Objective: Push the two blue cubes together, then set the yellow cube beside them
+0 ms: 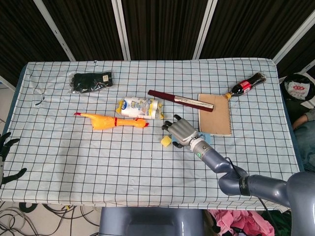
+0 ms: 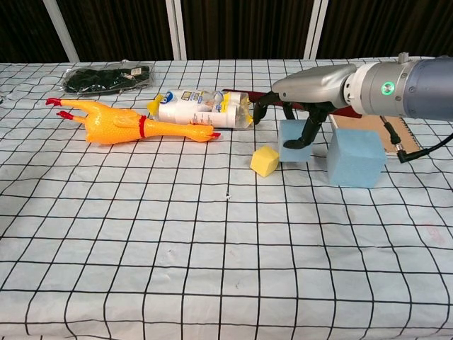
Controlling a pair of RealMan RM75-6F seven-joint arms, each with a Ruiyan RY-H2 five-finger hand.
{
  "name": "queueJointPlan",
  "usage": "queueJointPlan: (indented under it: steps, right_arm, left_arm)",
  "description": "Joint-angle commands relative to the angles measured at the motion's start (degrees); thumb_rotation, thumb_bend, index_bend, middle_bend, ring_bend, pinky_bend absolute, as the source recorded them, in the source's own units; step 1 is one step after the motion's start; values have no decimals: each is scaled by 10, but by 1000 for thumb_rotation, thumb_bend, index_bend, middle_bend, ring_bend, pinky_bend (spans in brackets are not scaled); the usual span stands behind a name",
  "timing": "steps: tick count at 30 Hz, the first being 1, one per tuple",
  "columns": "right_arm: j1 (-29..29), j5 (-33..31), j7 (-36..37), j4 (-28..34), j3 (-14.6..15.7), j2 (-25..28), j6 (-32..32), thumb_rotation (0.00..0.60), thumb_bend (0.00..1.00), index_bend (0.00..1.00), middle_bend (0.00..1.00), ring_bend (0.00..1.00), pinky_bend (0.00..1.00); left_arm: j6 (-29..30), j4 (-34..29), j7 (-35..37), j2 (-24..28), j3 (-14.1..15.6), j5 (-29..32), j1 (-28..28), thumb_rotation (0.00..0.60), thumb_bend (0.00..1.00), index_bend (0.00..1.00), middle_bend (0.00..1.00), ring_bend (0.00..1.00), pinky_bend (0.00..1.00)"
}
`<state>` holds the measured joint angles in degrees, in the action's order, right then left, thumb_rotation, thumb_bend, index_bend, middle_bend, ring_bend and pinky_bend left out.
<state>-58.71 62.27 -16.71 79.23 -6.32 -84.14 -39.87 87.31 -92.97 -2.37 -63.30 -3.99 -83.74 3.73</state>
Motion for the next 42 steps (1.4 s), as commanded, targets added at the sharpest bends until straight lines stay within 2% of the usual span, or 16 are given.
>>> queueJointPlan:
  steps: [1,42]
  right_arm:
    - [4,8,8,-4,3,1,3,600,387,240,162,537,92]
    - [43,89,70,-47,22,-17,-13,600,367,239,169,535,91]
  left_arm:
    - [0,0,0,0,0,0,0,600,41,208,72,0,0]
    - [1,1,-5,-1,-1,2,-1,600,41,208,71,0,0]
